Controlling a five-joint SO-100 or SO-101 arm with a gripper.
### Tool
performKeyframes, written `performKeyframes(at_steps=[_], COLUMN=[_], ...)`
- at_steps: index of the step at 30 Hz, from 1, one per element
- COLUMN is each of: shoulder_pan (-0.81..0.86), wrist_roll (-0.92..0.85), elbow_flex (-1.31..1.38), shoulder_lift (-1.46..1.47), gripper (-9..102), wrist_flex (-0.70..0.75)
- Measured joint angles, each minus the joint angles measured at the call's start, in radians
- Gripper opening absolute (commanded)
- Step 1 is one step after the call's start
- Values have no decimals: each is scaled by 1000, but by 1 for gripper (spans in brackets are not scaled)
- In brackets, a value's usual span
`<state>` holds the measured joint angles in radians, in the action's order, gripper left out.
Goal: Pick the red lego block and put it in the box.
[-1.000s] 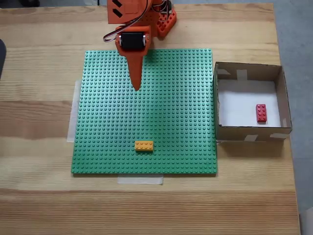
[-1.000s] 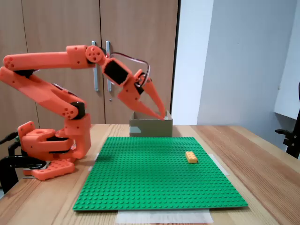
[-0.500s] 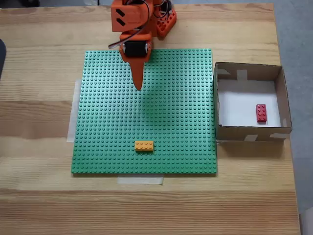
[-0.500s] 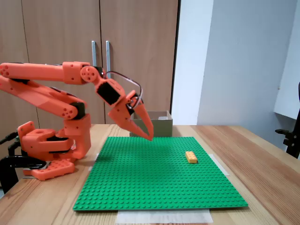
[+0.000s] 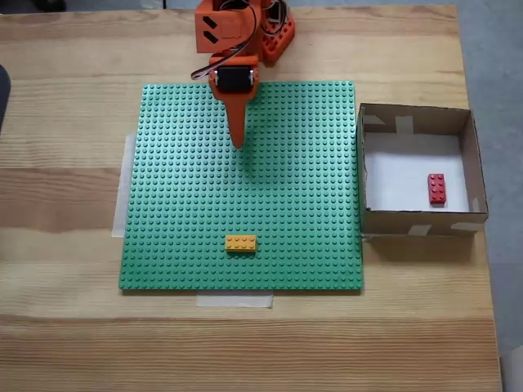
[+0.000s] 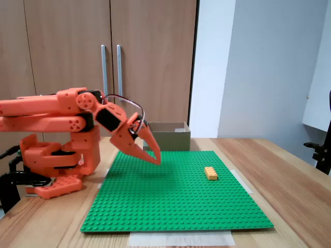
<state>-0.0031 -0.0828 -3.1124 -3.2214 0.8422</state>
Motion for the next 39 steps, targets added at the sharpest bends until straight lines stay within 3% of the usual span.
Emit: performKeyframes(at_steps=[39], shoulder_pan=[38], wrist_roll=[-11], elbow_flex=[-46], shoulder_lift=[-34], gripper=[-1], wrist_flex=[14])
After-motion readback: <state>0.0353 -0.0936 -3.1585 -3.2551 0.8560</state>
